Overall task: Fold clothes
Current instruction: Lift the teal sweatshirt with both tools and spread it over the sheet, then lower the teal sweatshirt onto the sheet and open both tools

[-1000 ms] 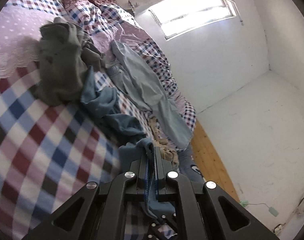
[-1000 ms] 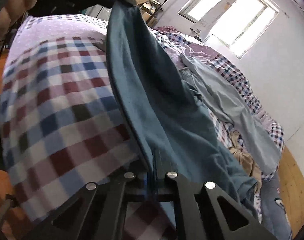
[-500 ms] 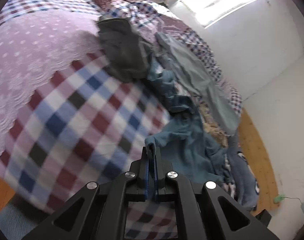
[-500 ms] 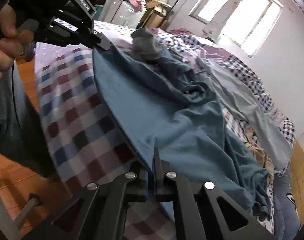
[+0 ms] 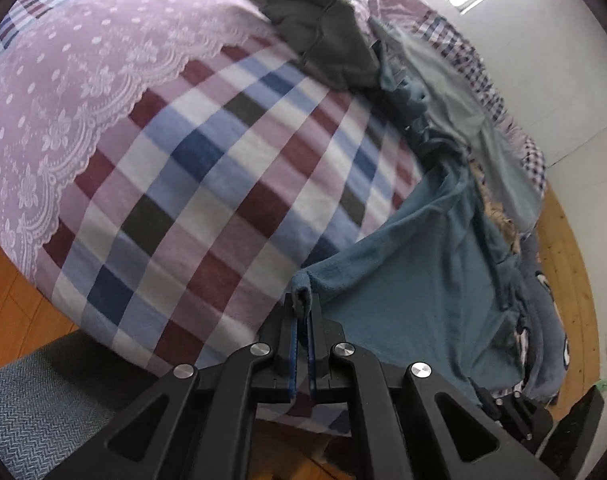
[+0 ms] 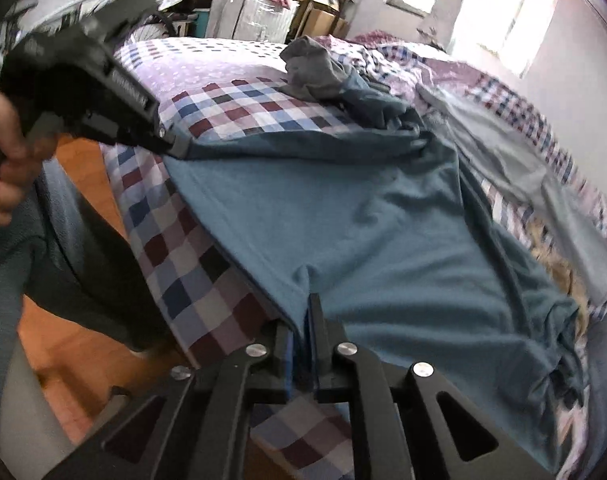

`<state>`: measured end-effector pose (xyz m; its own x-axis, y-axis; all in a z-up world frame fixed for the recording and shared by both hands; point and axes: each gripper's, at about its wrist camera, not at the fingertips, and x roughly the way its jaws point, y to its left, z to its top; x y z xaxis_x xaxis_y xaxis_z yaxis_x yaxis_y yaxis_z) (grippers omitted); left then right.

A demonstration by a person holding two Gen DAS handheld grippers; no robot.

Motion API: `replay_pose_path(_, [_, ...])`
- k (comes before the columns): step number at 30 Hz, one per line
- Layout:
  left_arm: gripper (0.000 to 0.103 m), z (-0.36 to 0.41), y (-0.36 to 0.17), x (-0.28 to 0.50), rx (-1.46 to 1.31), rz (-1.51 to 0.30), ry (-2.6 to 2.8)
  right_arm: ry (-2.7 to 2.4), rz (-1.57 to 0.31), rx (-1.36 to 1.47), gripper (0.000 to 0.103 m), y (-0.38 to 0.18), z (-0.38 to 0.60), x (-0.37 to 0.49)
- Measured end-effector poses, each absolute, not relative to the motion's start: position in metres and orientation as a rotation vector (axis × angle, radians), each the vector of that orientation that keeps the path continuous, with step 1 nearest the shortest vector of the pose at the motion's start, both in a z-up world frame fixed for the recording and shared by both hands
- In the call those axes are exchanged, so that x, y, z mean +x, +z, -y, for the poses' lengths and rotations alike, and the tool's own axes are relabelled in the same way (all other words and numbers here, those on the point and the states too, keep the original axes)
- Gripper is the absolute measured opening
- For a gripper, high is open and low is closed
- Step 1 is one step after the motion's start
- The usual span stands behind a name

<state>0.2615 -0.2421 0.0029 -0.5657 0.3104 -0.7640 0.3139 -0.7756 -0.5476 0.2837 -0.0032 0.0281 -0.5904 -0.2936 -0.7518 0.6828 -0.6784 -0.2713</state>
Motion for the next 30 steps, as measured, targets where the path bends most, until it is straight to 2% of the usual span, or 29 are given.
replay_pose_path(3, [0.002,0.240,-0.002,0.262,1.502,-1.042,-2.547,-2.277,-0.632,0.959,0.011,0.036,-0.015,0.282])
replay_pose_path(6, [0.002,0.237,-0.007,0.267,1.539,-1.050,-2.525,-2.327,-0.510,0.991,0.020,0.042,-0.037,0.275])
replay_pose_path(13, [0.007,0.234,-0.012,0.278,1.575,-0.989,-2.442,-2.409,-0.283,1.042,0.022,0.053,-0.073,0.260])
replay_pose_path(20, [0.014,0.241,-0.003,0.293,1.514,-0.982,-2.416,-2.495,-0.223,1.052,0.029,0.059,-0.090,0.251])
replay_pose_path(22, [0.018,0.247,0.003,0.299,1.457,-1.002,-2.419,-2.507,-0.187,1.054,0.030,0.059,-0.096,0.247])
replay_pose_path(26, [0.036,0.264,0.018,0.313,1.294,-1.052,-2.441,-2.520,-0.155,1.056,0.032,0.060,-0.098,0.242])
replay_pose_path(30, [0.043,0.273,0.021,0.316,1.245,-1.095,-2.449,-2.519,-0.155,1.050,0.032,0.060,-0.094,0.240])
